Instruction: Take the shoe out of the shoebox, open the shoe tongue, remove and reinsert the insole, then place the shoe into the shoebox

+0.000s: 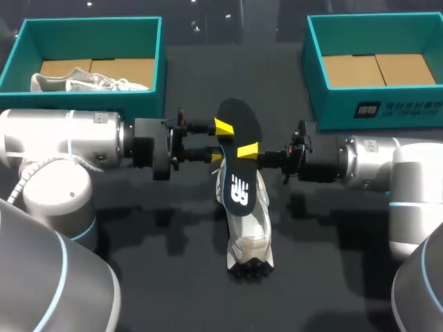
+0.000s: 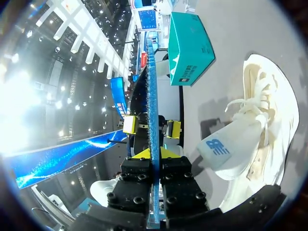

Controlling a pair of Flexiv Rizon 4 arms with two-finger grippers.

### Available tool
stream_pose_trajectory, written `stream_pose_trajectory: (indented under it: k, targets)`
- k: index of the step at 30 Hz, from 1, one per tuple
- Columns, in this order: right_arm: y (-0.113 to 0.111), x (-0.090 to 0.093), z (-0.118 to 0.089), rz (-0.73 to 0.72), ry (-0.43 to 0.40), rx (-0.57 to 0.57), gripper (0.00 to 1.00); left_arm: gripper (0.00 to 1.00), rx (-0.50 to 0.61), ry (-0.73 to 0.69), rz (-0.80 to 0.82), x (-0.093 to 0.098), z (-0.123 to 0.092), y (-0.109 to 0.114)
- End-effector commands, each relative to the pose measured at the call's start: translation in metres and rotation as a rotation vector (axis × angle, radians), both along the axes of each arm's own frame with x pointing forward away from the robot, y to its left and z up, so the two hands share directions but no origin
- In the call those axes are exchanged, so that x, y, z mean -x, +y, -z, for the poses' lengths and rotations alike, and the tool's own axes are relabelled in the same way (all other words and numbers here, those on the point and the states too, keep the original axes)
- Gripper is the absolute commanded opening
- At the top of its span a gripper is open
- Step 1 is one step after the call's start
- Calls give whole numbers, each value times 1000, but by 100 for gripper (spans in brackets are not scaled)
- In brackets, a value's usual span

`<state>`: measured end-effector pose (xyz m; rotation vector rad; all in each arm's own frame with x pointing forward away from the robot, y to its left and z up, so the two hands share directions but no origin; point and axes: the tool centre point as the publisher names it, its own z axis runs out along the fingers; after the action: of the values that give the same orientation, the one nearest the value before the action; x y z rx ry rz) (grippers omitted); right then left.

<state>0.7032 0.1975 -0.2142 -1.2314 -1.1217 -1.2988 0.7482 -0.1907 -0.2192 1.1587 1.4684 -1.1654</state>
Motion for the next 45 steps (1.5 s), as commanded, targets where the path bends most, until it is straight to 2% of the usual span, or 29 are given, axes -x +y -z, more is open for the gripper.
stream_pose_trajectory:
  k: [1, 12, 15, 23, 26, 34, 37, 39, 45]
  targets:
    - [3, 2, 0, 9, 1, -1, 0, 47, 7, -2, -14, 2, 3, -6]
    - [5, 1, 0, -4, 18, 1, 0, 42, 12, -7, -24, -1, 3, -13]
    - [6, 1, 1, -7, 21, -1, 0, 36, 14, -9, -22, -1, 3, -14]
    - [6, 0, 2, -15, 27, -8, 0, 32, 15, -23, -22, -3, 5, -18]
    - [6, 0, 2, -16, 32, -8, 0, 27, 13, -27, -24, -4, 6, -19]
    - [7, 0, 3, -18, 36, -15, 0, 25, 0, -37, -22, -4, 12, -24]
    - [7, 0, 3, -19, 36, -18, 0, 16, -3, -41, -26, -5, 13, -26]
    - [7, 0, 4, -20, 37, -19, 0, 2, -5, -43, -28, -6, 14, -27]
    - [7, -1, 5, -22, 40, -29, 0, 0, -5, -45, -31, -8, 15, -27]
